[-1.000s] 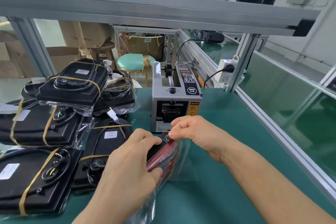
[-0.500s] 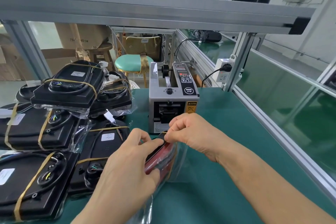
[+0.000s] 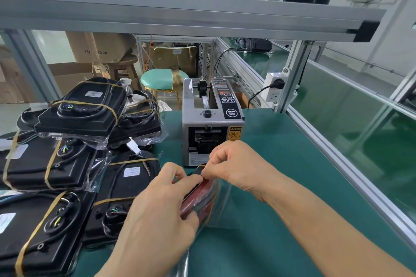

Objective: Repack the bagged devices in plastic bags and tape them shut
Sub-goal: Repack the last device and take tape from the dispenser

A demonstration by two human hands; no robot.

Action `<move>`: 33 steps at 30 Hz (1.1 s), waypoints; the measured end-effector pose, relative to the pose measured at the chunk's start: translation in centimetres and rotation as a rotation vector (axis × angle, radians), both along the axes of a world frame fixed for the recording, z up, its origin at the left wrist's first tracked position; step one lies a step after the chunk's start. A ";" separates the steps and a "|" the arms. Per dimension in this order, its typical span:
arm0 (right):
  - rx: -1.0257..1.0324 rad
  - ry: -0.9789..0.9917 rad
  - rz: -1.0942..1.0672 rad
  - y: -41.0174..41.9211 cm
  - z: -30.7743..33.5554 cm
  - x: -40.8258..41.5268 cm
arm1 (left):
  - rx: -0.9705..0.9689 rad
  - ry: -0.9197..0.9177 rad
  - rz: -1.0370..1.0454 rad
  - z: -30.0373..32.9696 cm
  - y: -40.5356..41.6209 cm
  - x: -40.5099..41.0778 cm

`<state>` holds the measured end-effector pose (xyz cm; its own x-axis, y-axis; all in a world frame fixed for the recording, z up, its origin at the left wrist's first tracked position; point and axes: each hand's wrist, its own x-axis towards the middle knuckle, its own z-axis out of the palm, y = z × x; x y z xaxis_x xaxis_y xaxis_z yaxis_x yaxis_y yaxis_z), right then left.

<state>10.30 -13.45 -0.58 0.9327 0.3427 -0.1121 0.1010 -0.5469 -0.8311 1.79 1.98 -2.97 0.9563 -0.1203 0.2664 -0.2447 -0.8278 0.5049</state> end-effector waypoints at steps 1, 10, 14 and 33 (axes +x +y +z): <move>0.003 0.017 -0.005 0.0 0.0 0.0 | -0.004 0.000 0.002 0.0 0.0 0.0; 0.163 0.141 -0.076 -0.3 -1.4 0.0 | -0.030 0.017 0.041 0.0 0.1 0.1; 0.124 0.036 -0.071 -0.1 -2.0 -0.1 | -0.046 0.024 0.046 0.1 0.2 0.1; 0.166 -0.036 0.048 -1.5 -3.4 0.3 | 0.146 0.162 0.067 0.8 0.8 -0.4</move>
<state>10.56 -14.98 -3.96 0.9171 0.3983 -0.0168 0.1554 -0.3960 -0.9050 1.42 2.74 -2.13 0.9923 -0.0806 0.0937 -0.1120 -0.9065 0.4070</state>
